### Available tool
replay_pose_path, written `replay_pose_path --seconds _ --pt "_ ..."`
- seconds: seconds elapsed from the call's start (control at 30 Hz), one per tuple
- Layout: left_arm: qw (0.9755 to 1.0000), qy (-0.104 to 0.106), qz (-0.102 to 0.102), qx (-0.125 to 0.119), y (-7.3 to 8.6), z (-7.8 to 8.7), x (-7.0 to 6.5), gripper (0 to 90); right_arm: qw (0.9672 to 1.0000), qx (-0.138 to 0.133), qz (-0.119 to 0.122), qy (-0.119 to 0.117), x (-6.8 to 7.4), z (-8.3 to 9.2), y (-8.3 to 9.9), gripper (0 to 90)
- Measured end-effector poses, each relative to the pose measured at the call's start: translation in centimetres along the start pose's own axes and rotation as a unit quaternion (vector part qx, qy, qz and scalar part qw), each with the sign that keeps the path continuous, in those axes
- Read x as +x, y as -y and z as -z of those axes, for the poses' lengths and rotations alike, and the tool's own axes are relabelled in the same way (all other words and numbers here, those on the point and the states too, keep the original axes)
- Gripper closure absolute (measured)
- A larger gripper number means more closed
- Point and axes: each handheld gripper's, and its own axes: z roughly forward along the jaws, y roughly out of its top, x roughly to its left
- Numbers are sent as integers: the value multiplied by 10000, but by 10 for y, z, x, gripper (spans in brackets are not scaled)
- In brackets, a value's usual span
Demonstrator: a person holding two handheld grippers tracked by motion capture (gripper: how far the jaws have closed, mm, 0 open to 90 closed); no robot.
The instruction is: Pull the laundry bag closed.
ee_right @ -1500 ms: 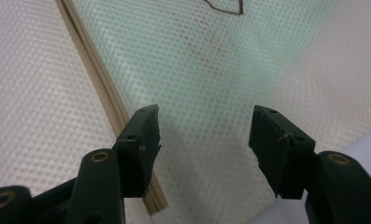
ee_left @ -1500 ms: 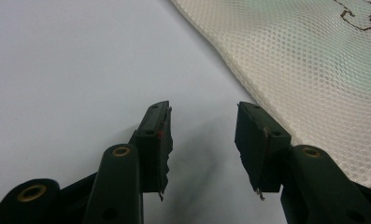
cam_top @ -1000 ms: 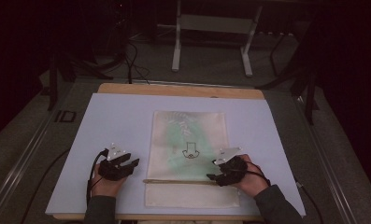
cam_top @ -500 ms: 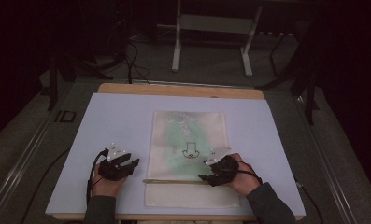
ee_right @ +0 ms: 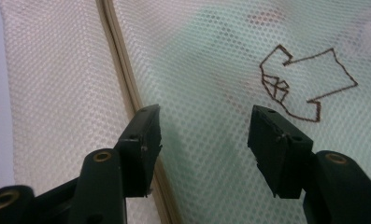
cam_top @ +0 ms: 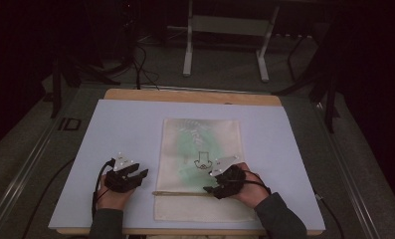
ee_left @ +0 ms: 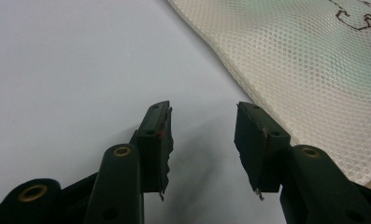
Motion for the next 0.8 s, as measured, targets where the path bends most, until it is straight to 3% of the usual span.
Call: replay_pose_path --seconds 0.8 --pt "10000 28 -2 -12 0 0 0 553 9996 -27 192 -204 8 -16 -21 445"
